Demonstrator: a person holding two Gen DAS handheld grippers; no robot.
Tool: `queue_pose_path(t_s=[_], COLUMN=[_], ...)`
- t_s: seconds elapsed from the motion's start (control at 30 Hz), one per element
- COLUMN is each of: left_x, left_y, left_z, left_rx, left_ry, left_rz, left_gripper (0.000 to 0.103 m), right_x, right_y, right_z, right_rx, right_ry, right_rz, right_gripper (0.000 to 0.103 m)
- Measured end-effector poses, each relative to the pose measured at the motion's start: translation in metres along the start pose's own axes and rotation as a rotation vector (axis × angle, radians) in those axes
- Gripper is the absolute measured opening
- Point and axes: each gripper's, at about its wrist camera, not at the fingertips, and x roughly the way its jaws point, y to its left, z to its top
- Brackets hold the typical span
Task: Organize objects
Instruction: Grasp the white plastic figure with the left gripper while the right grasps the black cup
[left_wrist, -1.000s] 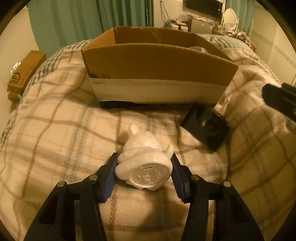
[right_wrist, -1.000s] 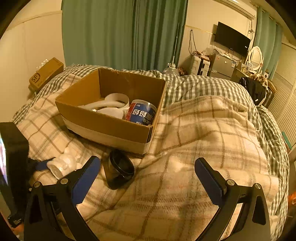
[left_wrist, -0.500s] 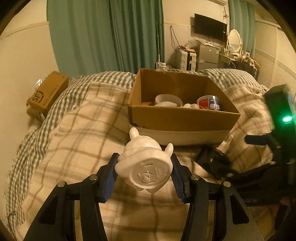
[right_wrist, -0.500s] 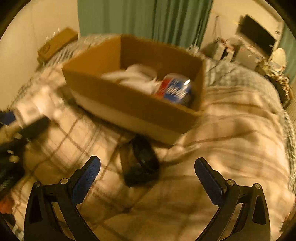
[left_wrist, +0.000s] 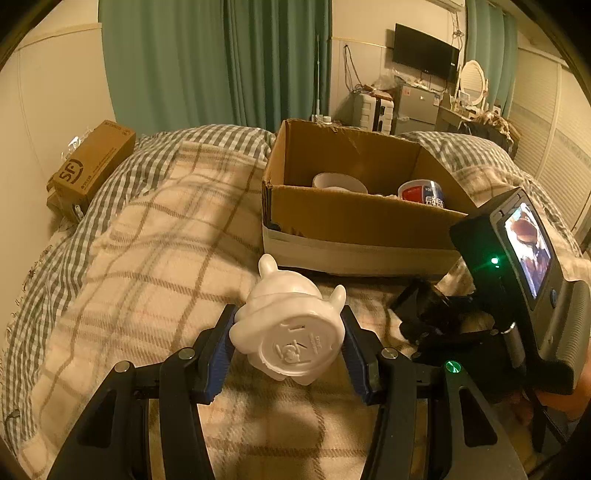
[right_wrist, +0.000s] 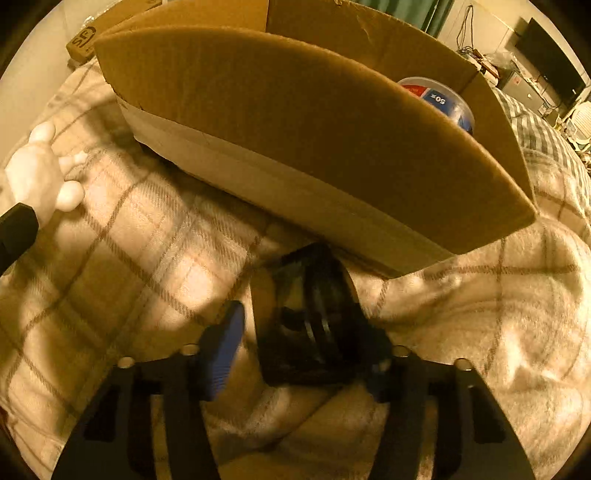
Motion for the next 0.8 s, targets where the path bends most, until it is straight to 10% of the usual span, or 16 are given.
queue_pose_path(t_s=[0.2, 0.8], left_x=[-0.001, -0.046], left_y=[0.001, -0.011], left_z=[0.0, 0.038], left_rx=[-0.012, 0.039], left_ry=[0.009, -0.104], left_rz=[-0.022, -0.034], left_gripper=[0.054, 0.054], right_x=[-0.02, -0.149], right_y=[0.004, -0.006], right_z=[-0.008, -0.022], right_rx=[-0.023, 0.002], right_ry=[-0.068, -0.404], right_rz=[-0.016, 0.005], right_gripper=[0.011, 0.009])
